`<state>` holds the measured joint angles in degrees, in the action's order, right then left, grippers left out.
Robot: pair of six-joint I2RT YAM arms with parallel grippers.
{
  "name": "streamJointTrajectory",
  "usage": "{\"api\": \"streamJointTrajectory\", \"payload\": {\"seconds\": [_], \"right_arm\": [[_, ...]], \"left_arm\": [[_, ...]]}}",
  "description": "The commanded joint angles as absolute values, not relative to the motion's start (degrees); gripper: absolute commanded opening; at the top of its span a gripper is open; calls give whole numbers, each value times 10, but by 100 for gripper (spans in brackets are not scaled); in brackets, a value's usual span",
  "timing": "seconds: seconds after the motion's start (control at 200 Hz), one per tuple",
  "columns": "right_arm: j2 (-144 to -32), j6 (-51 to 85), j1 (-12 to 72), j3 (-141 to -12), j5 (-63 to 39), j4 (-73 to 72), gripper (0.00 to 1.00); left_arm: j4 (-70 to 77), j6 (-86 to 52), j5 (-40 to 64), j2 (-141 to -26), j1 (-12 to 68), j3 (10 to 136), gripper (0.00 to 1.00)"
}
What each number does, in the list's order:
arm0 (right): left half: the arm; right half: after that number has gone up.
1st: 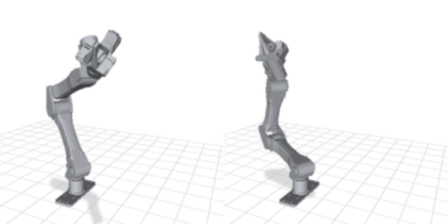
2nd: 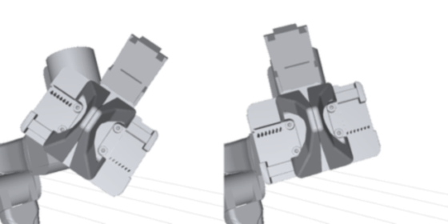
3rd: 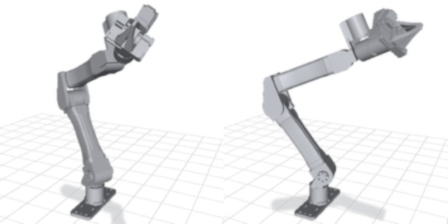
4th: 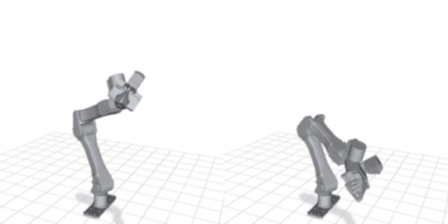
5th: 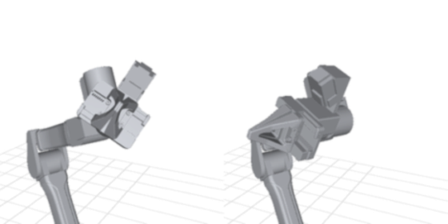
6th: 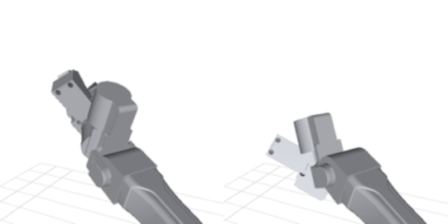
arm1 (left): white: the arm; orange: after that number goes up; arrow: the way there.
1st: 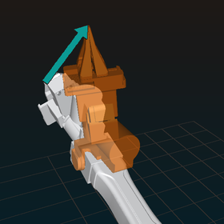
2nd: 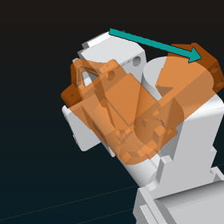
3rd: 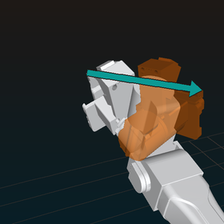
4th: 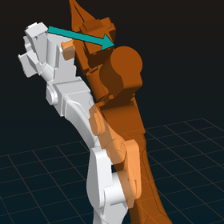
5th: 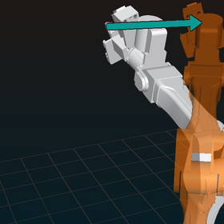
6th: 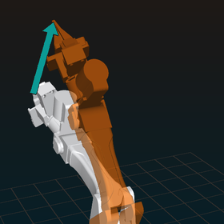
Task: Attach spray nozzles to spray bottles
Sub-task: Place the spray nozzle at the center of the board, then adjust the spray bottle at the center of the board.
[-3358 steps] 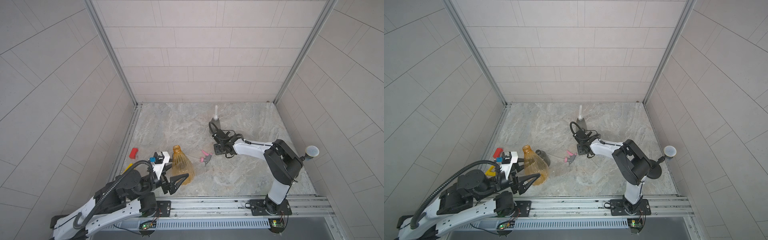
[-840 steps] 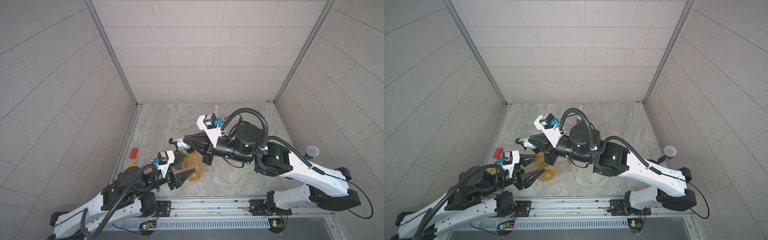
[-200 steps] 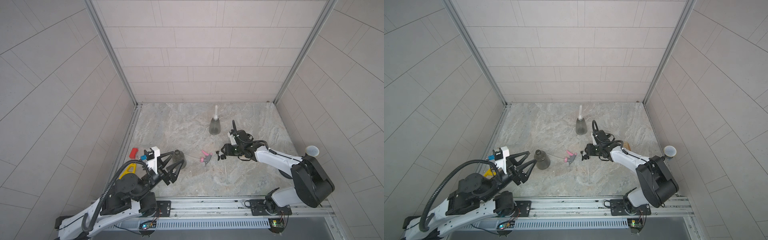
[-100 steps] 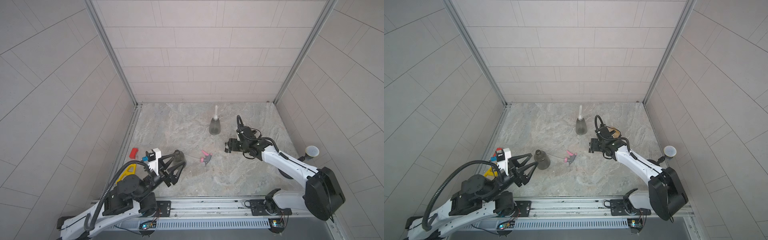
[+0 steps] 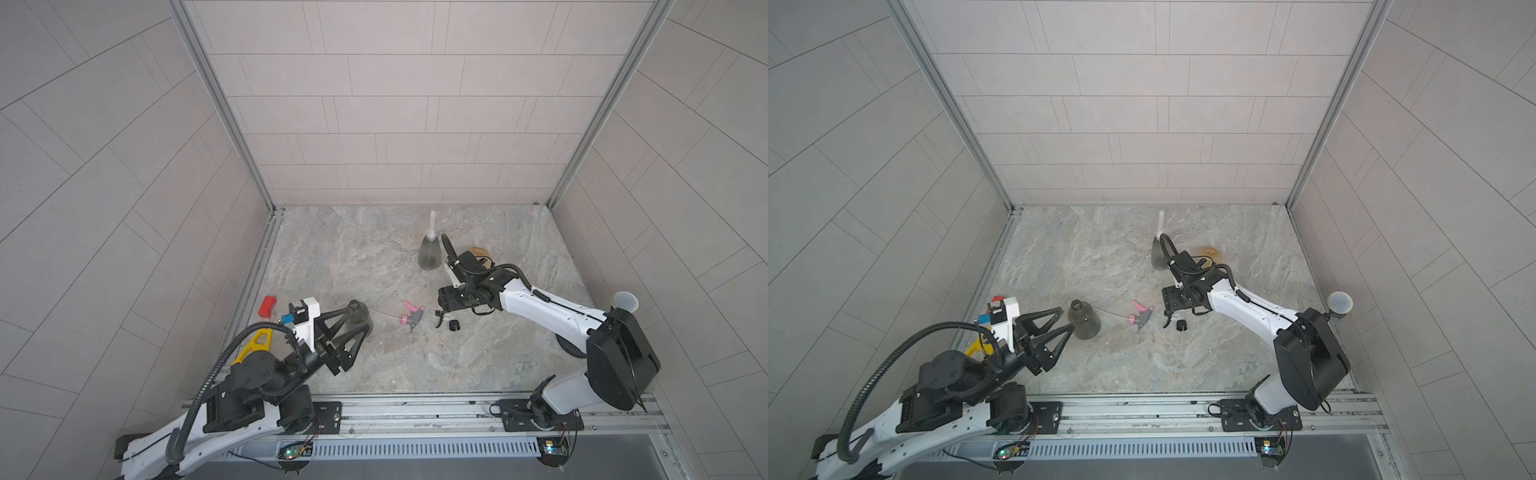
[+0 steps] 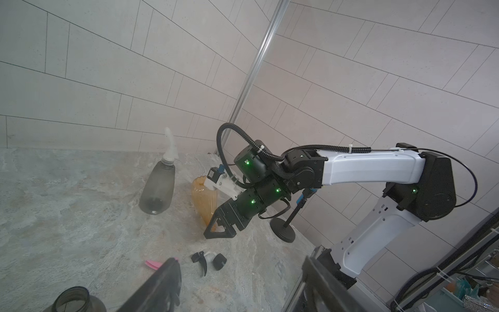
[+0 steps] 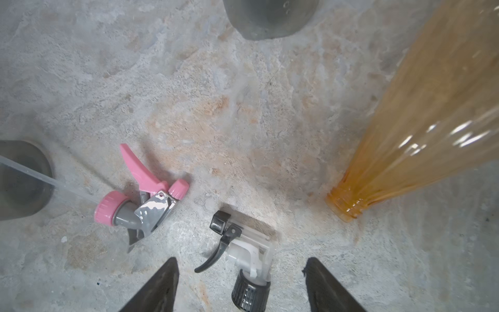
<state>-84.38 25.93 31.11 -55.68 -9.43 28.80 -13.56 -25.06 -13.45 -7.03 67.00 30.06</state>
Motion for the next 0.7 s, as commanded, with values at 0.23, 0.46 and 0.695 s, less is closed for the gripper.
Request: {"api": "streamJointTrajectory", "payload": {"seconds": [0.23,0.46,0.695], "right_arm": [[-809,323,268,-510,55,259,79],[-908,335,267,-536,50,202,78],[-925,343,268,-496,25,88,77]], "left_arm": [[-123,-254,-127,-62,669,295,77],[-130,-256,-127,-61,669,298,77],[-131,-256,-130,-65,669,298,77]]}}
